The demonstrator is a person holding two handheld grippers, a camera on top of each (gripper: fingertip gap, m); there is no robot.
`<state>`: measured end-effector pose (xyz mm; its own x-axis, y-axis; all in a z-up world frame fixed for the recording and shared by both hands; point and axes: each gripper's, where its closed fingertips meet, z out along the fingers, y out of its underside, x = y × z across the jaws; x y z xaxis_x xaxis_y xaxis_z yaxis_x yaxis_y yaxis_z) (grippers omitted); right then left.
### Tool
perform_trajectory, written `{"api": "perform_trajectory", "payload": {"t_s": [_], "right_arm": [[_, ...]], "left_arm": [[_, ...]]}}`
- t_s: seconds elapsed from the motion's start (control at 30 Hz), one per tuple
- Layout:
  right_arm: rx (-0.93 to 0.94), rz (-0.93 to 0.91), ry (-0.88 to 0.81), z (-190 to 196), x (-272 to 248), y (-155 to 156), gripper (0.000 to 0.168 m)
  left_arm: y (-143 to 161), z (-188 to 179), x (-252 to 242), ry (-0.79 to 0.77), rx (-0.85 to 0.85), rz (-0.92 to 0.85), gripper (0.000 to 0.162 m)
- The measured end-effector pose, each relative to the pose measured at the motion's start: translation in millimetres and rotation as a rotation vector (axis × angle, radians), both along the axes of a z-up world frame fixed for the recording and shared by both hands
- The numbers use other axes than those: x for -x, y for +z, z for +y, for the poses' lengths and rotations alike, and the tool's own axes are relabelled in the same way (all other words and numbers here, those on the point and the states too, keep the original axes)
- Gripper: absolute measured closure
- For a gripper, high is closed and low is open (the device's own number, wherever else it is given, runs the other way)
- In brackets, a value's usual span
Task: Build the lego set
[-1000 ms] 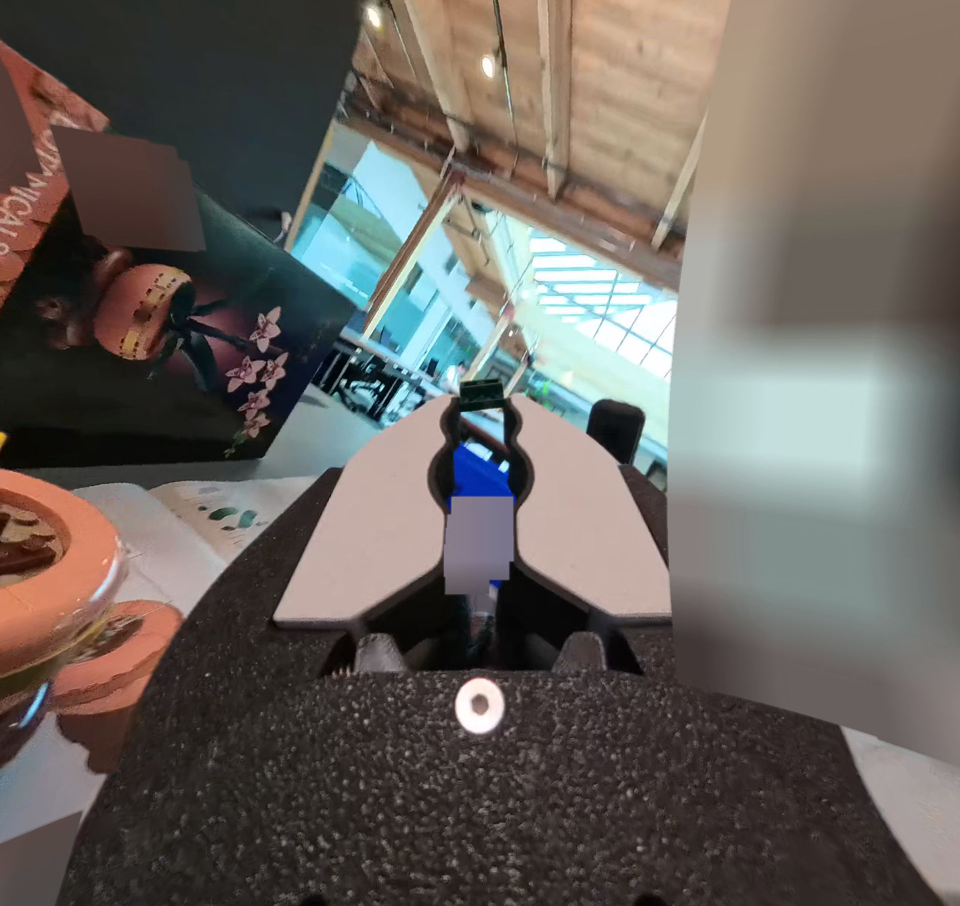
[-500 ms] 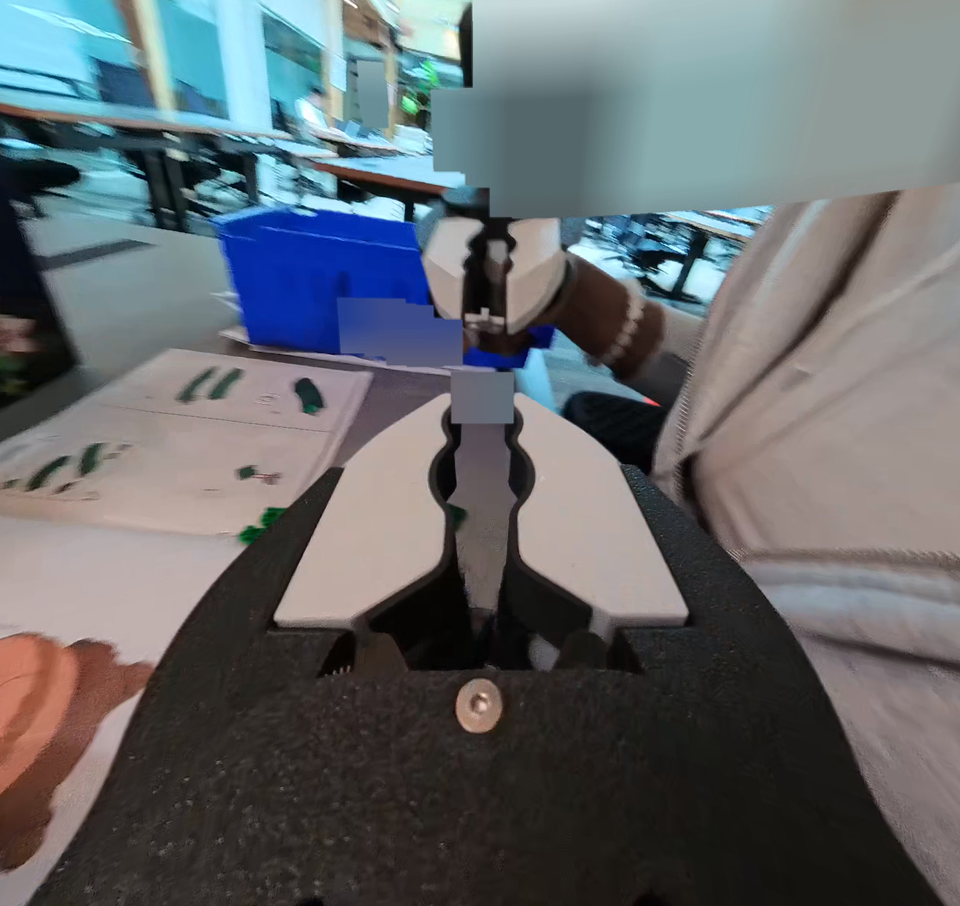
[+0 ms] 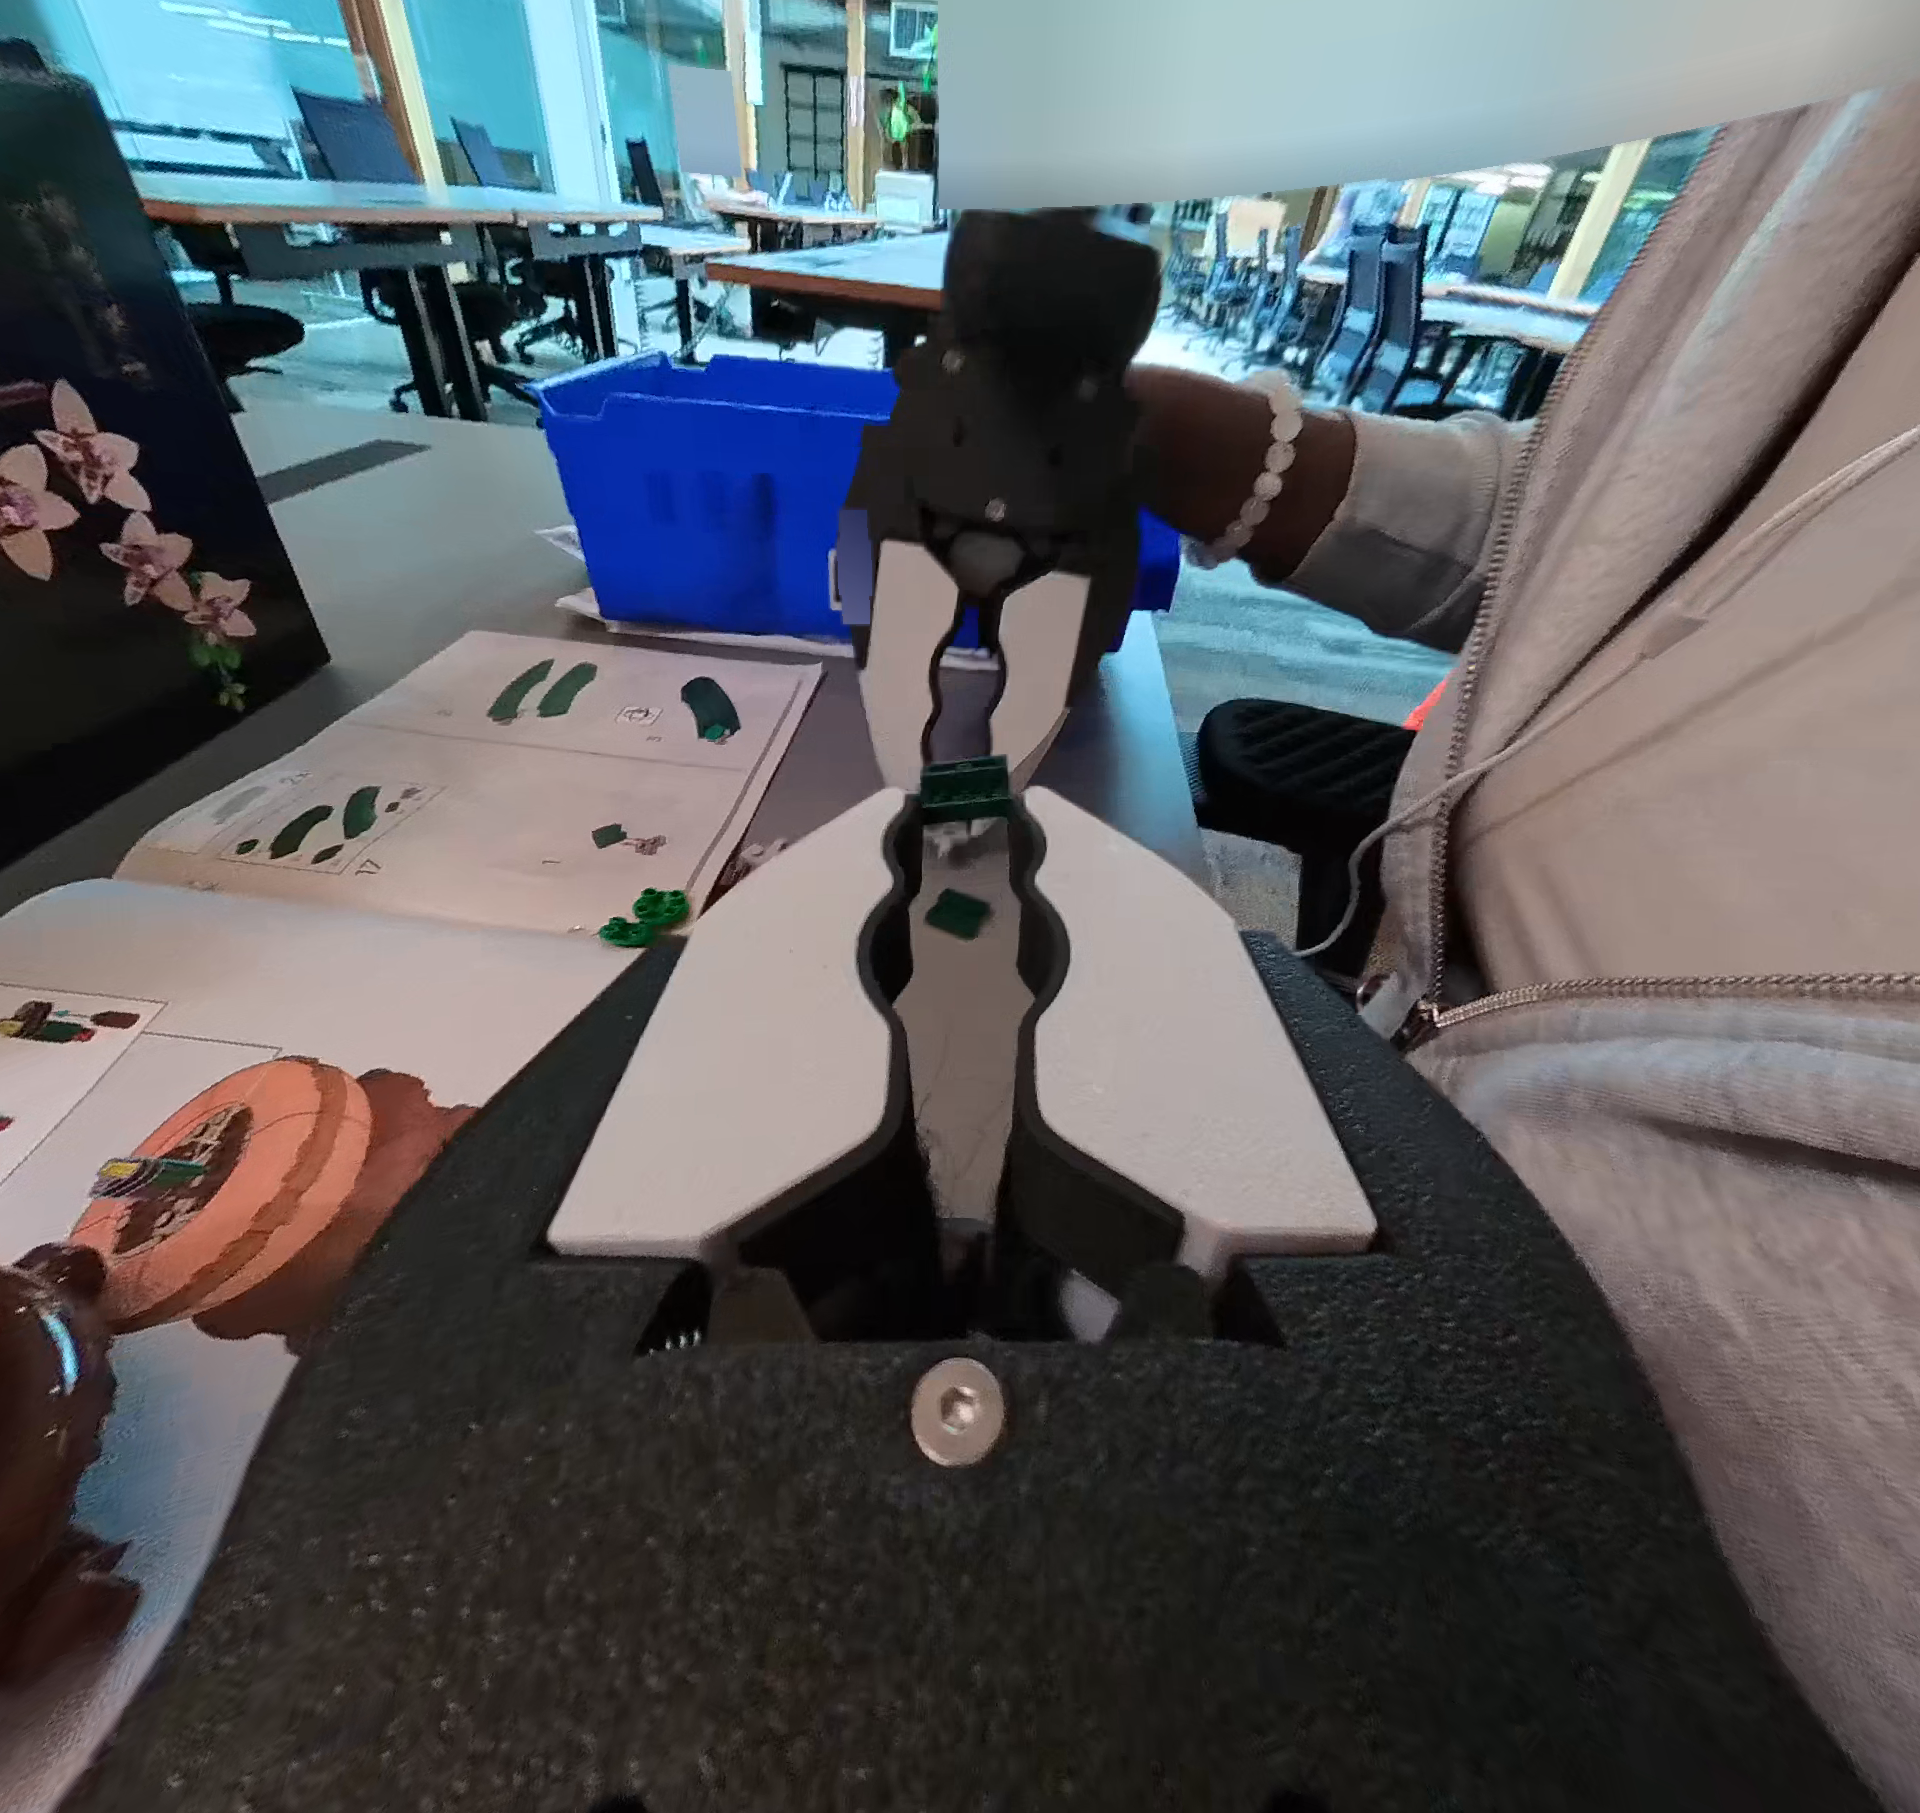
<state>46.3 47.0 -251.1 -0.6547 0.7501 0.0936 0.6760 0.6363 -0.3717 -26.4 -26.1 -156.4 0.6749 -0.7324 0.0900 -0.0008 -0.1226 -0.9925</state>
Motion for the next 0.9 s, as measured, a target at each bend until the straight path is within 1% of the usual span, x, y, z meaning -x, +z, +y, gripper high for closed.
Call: {"api": "perform_trajectory", "payload": {"t_s": [0.1,0.17,0.2,0.3,0.37,0.4,0.47,0.53,0.57,0.6,0.63,0.67,0.73,0.9], "right_arm": [[-0.069,-0.047,0.081,0,2,-5,0.153],[-0.094,-0.068,0.103,1,3,-7,0.150],[-0.099,-0.068,0.099,2,5,-6,0.144],[-0.118,-0.044,0.073,7,8,-4,0.134],[-0.097,-0.005,-0.016,7,8,3,0.128],[-0.090,0.021,-0.108,8,8,8,0.128],[-0.046,0.059,-0.402,13,5,16,0.135],[0.117,0.086,-0.712,4,3,19,0.139],[0.202,0.095,-0.818,-4,1,18,0.141],[0.242,0.102,-0.892,-7,-1,15,0.141],[0.221,0.093,-0.931,-7,-6,9,0.141],[0.156,0.095,-0.950,-1,-12,4,0.141],[0.062,0.113,-0.939,8,-15,-1,0.142],[0.090,0.123,-0.889,4,-5,-5,0.141]], "left_arm": [[-1,-2,0,-0.005,-0.009,0.011,0.147],[0,-5,-1,-0.013,-0.018,0.005,0.147],[0,-6,-1,-0.017,-0.022,-0.002,0.147],[2,-9,1,-0.023,-0.027,-0.023,0.147],[5,-11,1,-0.026,-0.038,-0.035,0.147],[6,-12,1,-0.026,-0.043,-0.041,0.147],[8,-13,1,-0.028,-0.051,-0.052,0.147],[8,-13,1,-0.034,-0.050,-0.063,0.147],[7,-13,1,-0.035,-0.048,-0.068,0.147],[7,-13,1,-0.040,-0.047,-0.074,0.147],[6,-12,1,-0.044,-0.046,-0.081,0.147],[6,-12,0,-0.048,-0.045,-0.087,0.147],[7,-12,0,-0.057,-0.047,-0.091,0.147],[8,-11,-1,-0.060,-0.053,-0.086,0.147]]}}
